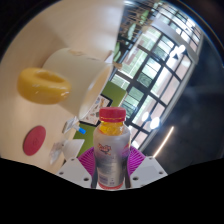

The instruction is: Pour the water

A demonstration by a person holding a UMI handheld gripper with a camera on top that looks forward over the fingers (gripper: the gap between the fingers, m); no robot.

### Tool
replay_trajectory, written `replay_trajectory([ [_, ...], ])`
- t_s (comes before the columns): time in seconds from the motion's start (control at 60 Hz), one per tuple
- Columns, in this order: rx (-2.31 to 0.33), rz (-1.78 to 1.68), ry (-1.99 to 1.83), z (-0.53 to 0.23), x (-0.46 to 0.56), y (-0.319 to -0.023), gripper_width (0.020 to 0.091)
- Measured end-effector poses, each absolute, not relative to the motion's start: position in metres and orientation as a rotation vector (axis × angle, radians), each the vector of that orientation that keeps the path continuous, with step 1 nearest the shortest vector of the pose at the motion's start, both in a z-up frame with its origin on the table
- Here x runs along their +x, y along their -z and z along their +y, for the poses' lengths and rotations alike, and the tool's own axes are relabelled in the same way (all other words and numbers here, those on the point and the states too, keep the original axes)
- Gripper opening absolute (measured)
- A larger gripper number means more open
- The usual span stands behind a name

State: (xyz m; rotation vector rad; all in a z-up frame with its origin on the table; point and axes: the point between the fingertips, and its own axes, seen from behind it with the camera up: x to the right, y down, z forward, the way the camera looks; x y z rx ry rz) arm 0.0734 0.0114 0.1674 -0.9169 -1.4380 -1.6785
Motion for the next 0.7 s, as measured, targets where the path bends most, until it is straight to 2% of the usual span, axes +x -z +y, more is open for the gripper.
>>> replay_trajectory([
  [0.017, -0.947, -1.410, 1.639, -0.005, 0.078, -0.167, 0.0371],
  [0.133, -1.187, -1.086, 1.307, 0.006, 0.081, -0.183, 0.0371],
  [0.233, -1.417, -0.667, 0.820, 0.004, 0.100, -0.191, 0.0371],
  [0.3, -1.526, -0.369, 0.445, 0.003, 0.104, -0.172, 0.0369],
  [0.317, -1.526, -0.286, 0.352, -0.001, 0.106, -0.157, 0.0371],
  [0.35, -1.591, -0.210, 0.186, 0.006, 0.112, -0.153, 0.0370],
  [0.4, -1.649, -0.084, 0.012, 0.005, 0.103, -0.130, 0.0371],
  [0.417, -1.655, -0.060, -0.026, 0.010, 0.109, -0.118, 0.0373],
  [0.5, -1.664, -0.004, -0.056, 0.006, 0.117, -0.106, 0.0373],
  [0.517, -1.660, -0.002, -0.059, 0.019, 0.114, -0.091, 0.0373],
  [0.533, -1.663, -0.008, -0.058, 0.013, 0.127, -0.097, 0.0372],
  [0.7, -1.693, -0.022, -0.042, 0.017, 0.133, -0.080, 0.0372],
])
